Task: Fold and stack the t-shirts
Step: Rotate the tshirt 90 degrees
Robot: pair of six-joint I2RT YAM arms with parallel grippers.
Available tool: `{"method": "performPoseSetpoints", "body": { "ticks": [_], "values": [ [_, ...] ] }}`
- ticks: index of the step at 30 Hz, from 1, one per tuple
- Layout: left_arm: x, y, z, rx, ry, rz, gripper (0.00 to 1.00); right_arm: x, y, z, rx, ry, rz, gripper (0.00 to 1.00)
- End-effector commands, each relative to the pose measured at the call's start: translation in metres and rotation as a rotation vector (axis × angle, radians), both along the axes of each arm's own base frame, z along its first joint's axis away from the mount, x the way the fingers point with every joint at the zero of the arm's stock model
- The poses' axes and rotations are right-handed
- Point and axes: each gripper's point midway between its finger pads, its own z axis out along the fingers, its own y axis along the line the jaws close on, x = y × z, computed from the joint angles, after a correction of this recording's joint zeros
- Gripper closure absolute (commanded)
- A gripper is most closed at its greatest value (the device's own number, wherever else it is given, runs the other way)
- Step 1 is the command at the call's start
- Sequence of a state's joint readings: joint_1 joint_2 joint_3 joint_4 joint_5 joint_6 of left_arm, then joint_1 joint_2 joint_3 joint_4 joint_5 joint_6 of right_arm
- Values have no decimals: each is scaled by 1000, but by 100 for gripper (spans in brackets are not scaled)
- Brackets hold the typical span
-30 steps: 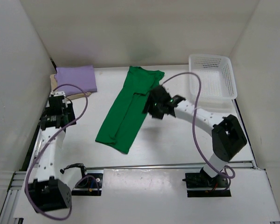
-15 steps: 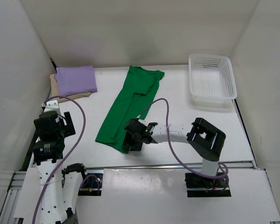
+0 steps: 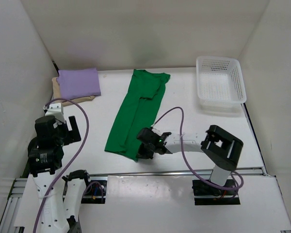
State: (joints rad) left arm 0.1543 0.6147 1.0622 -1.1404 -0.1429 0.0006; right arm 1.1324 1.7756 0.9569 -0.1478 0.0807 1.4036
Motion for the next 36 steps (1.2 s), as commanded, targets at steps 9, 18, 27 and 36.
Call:
{"method": "performPoseSetpoints", "body": {
  "ticks": [9, 18, 27, 36],
  "values": [
    [39, -117, 47, -436, -65, -576, 1, -53, -113, -24, -87, -7, 239, 100],
    [125, -141, -35, -297, 284, -585, 1, -54, -142, -2, -14, -74, 312, 46],
    [49, -204, -170, -297, 780, -782, 7, -39, -141, 21, 2, -119, 332, 43],
    [-30, -190, -231, -397, 1037, -765, 18, -29, -123, 24, 25, -117, 368, 45]
  ]
}}
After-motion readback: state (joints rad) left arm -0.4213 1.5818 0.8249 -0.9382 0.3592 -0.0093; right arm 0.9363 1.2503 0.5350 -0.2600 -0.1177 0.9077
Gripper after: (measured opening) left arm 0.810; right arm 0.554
